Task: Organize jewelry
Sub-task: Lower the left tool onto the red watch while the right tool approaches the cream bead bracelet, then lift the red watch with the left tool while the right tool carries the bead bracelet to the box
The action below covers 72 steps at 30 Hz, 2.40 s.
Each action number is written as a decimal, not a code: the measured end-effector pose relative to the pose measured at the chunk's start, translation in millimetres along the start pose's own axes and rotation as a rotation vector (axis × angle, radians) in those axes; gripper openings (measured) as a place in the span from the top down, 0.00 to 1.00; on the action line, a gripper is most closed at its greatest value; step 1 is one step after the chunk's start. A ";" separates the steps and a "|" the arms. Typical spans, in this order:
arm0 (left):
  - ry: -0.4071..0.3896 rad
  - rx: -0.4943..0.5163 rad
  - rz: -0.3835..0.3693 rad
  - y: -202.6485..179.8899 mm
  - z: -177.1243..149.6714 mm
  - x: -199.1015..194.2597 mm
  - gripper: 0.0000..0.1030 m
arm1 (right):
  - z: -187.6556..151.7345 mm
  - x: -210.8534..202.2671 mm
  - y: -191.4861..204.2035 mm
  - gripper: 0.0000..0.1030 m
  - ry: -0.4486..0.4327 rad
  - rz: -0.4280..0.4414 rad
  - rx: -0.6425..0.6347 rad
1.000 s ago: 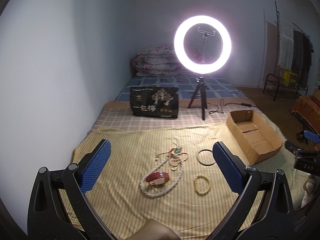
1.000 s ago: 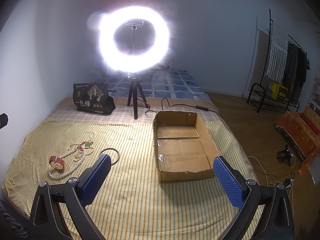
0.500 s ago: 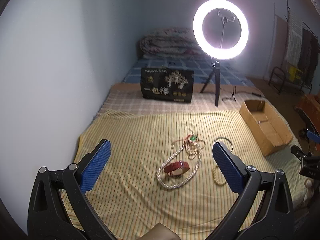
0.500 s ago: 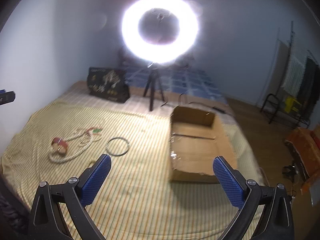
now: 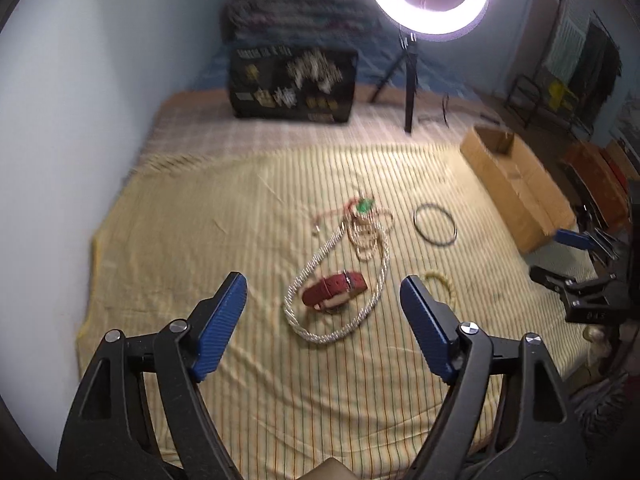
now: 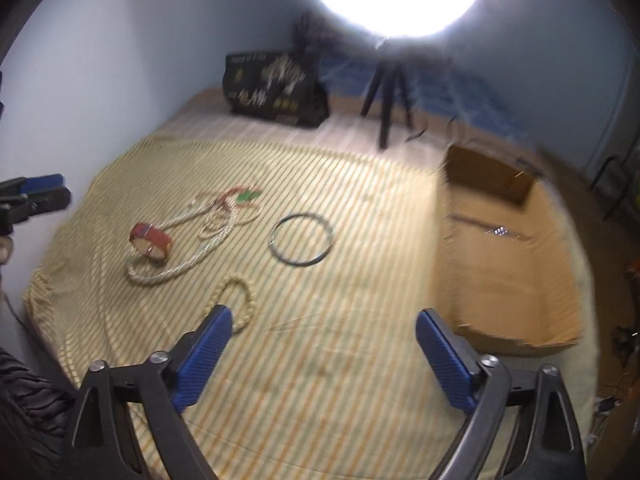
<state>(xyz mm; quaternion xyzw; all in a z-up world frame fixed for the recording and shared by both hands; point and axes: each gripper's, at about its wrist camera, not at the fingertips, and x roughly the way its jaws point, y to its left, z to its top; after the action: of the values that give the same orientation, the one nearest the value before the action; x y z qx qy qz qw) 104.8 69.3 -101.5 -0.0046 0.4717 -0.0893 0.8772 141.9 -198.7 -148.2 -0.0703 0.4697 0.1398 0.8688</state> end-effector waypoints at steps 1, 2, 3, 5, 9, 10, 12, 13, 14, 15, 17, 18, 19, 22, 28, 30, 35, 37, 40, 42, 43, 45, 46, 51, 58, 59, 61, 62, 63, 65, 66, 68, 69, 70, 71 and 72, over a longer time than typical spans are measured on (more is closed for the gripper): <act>0.027 0.000 -0.001 1.8 0.4 8.9 0.27 | 0.9 5.8 -0.2 0.14 0.015 0.013 0.007; 0.049 -0.003 -0.003 3.1 0.5 16.0 0.30 | 2.2 12.1 0.0 0.17 0.034 0.030 0.016; 0.070 -0.001 -0.010 4.3 0.5 22.2 0.34 | 3.2 17.4 0.2 0.19 0.052 0.044 0.026; 0.091 0.026 -0.015 3.3 -0.3 29.1 0.35 | 3.7 23.5 0.5 0.24 0.073 0.061 0.036; 0.086 0.139 0.023 -7.9 -6.4 36.7 0.35 | 4.8 31.2 3.3 0.26 0.091 0.074 0.031; 0.088 0.167 0.031 -10.8 -8.2 39.2 0.35 | 5.1 33.7 3.2 0.28 0.098 0.078 0.028; 0.090 0.205 0.043 -14.8 -9.8 45.7 0.35 | 4.5 39.9 5.3 0.30 0.116 0.089 0.023; 0.095 0.216 0.044 -15.8 -10.0 48.9 0.35 | 4.8 42.5 5.7 0.32 0.125 0.092 0.023; 0.101 0.225 0.045 -16.4 -10.3 52.2 0.35 | 4.6 45.9 6.6 0.34 0.136 0.097 0.022; 0.105 0.233 0.045 -16.0 -10.1 55.9 0.35 | 4.5 49.4 7.8 0.35 0.146 0.102 0.021; 0.115 0.242 0.041 -14.9 -7.6 61.8 0.35 | 3.5 55.8 8.8 0.38 0.161 0.115 0.021; 0.119 0.246 0.037 -14.6 -6.6 65.1 0.35 | 3.7 59.6 10.1 0.39 0.170 0.123 0.020; 0.123 0.253 0.039 -14.8 -5.7 68.2 0.35 | 3.5 61.8 10.6 0.40 0.174 0.126 0.020; 0.123 0.286 0.040 -18.9 -5.0 74.0 0.35 | 4.1 69.1 12.5 0.43 0.189 0.141 0.022; 0.145 0.339 0.057 -25.7 -5.4 91.7 0.35 | 7.4 82.2 13.8 0.46 0.214 0.176 0.057; 0.151 0.348 0.061 -25.7 -4.8 97.7 0.35 | 8.2 85.0 15.3 0.47 0.218 0.177 0.056; 0.158 0.353 0.067 -22.8 -2.8 107.5 0.35 | 9.0 92.3 18.1 0.51 0.234 0.189 0.062; 0.158 0.355 0.060 -22.7 -2.7 109.7 0.35 | 8.7 97.0 18.8 0.52 0.244 0.195 0.068; 0.168 0.361 0.041 -25.3 -4.0 112.2 0.35 | 7.3 102.7 20.2 0.54 0.253 0.198 0.072; 0.178 0.356 0.034 -26.2 -4.9 114.4 0.35 | 7.9 106.0 22.3 0.55 0.254 0.194 0.068; 0.183 0.349 0.028 -26.0 -5.0 115.2 0.35 | 8.3 107.8 23.1 0.56 0.254 0.192 0.067; 0.187 0.341 0.018 -26.4 -5.2 114.7 0.35 | 9.5 109.9 23.9 0.58 0.253 0.194 0.070; 0.186 0.335 0.014 -26.4 -4.9 113.9 0.35 | 9.8 110.6 24.2 0.59 0.252 0.195 0.070; 0.195 0.309 0.011 -23.5 -5.1 112.7 0.61 | 13.0 115.5 31.2 0.61 0.254 0.192 0.045; 0.204 0.284 0.008 -19.3 -6.9 112.1 0.80 | 16.0 122.4 40.8 0.69 0.256 0.162 0.009; 0.204 0.283 0.007 -19.2 -7.1 112.2 0.80 | 16.6 124.0 42.4 0.72 0.256 0.153 0.003; 0.204 0.287 0.008 -20.0 -8.0 111.8 0.80 | 16.4 125.4 45.5 0.79 0.250 0.134 -0.011; 0.204 0.286 0.008 -20.2 -8.2 111.6 0.80 | 16.7 125.8 47.1 0.84 0.244 0.128 -0.016; 0.204 0.281 0.007 -19.9 -8.3 111.1 0.80 | 17.5 126.7 47.9 0.87 0.241 0.131 -0.017; 0.202 0.271 0.004 -19.3 -7.5 110.2 0.81 | 16.3 124.5 45.9 0.94 0.238 0.149 -0.001; 0.199 0.266 0.005 -18.9 -7.2 109.2 0.81 | 17.0 124.6 44.5 0.95 0.237 0.158 0.008; 0.191 0.261 0.008 -18.6 -6.7 106.6 0.82 | 17.6 122.8 43.7 0.95 0.234 0.169 0.018; 0.187 0.258 0.008 -18.6 -6.4 105.0 0.83 | 18.9 121.9 42.2 0.95 0.230 0.177 0.027; 0.183 0.255 0.006 -18.3 -5.8 103.2 0.84 | 19.0 119.6 40.8 0.95 0.225 0.184 0.034; 0.179 0.252 0.006 -18.3 -5.2 101.9 0.84 | 20.5 117.9 39.6 0.95 0.218 0.192 0.042; 0.174 0.249 0.008 -18.1 -4.5 100.0 0.84 | 18.8 112.4 36.7 0.95 0.211 0.195 0.045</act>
<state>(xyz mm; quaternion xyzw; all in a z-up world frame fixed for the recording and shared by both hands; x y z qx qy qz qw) 152.2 35.7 -185.0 0.1139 0.5313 -0.1435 0.8272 204.0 -139.2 -231.5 -0.0194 0.5660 0.2047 0.7983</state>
